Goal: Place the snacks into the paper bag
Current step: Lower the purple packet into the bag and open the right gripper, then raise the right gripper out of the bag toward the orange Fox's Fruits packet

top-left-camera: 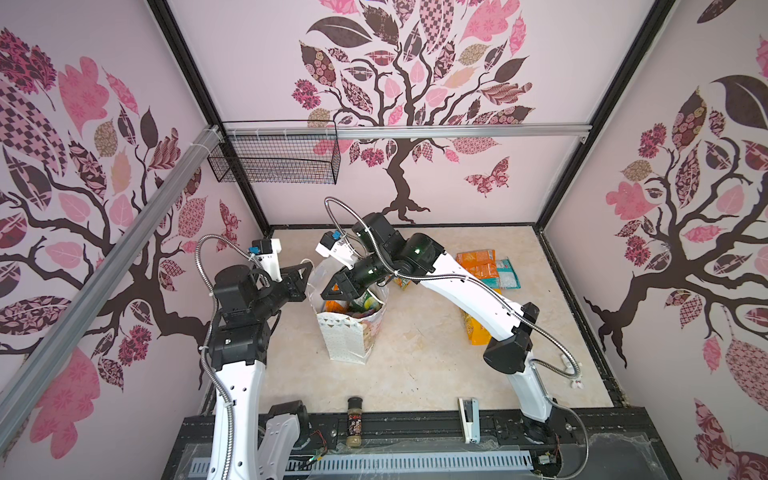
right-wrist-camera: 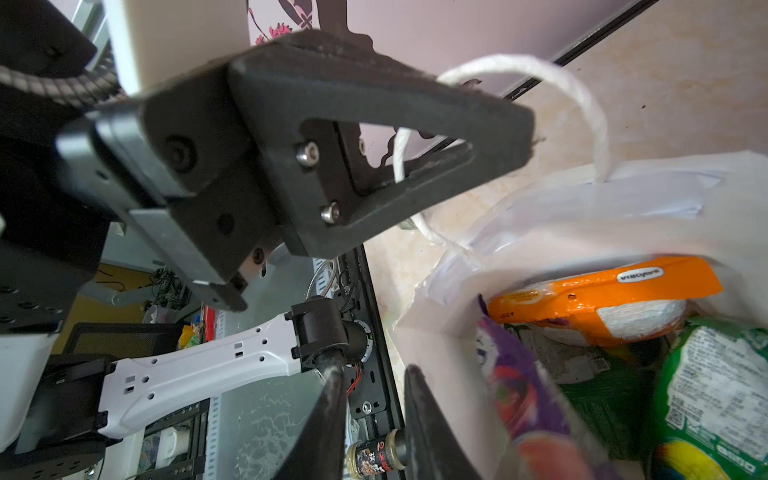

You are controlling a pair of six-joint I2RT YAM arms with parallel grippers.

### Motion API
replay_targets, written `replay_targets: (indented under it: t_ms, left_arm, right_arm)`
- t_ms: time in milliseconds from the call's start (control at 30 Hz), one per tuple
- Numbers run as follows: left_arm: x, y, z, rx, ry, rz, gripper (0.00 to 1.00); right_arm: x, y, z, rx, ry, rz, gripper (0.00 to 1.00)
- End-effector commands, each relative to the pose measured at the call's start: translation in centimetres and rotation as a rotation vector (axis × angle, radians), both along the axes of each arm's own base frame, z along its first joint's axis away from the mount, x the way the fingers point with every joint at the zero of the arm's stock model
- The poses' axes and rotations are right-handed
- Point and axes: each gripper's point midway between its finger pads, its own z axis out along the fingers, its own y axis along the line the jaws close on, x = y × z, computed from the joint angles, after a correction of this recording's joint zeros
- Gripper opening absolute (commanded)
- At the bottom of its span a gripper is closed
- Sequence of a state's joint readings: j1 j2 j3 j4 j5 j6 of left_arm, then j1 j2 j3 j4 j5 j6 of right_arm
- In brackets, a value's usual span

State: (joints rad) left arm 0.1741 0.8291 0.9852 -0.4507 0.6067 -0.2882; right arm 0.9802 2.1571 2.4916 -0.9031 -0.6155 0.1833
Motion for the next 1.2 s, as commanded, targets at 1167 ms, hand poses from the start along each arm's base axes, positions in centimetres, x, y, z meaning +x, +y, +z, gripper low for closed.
replay_targets:
  t_ms: [1167]
  left_arm:
    - [-0.6,0.4,-0.5,0.039,0.001,0.026,0.0]
  right_arm:
    - [-0.5,-18.7,3.3,0.029,-0.333,-0.599,0.53]
